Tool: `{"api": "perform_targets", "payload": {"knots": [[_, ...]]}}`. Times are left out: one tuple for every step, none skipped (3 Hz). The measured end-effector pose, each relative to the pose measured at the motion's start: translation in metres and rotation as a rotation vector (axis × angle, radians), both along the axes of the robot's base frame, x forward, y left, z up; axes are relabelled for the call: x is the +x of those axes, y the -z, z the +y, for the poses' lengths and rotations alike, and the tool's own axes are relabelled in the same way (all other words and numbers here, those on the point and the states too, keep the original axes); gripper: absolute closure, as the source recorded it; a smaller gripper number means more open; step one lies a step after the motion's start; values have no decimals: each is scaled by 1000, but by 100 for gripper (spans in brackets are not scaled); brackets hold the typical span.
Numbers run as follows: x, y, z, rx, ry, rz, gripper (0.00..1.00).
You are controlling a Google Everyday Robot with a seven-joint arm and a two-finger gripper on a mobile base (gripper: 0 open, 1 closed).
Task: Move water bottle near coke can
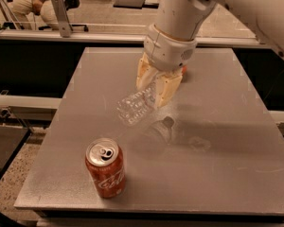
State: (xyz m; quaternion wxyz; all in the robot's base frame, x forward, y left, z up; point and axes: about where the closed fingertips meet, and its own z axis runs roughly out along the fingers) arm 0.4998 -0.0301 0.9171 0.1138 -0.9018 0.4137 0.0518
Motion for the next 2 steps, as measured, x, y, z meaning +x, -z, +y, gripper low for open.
{"api": "perform_targets", "payload": {"knots": [[-18, 13, -14, -6, 21, 23, 100], [-27, 29, -21, -15, 45, 38, 100]]}}
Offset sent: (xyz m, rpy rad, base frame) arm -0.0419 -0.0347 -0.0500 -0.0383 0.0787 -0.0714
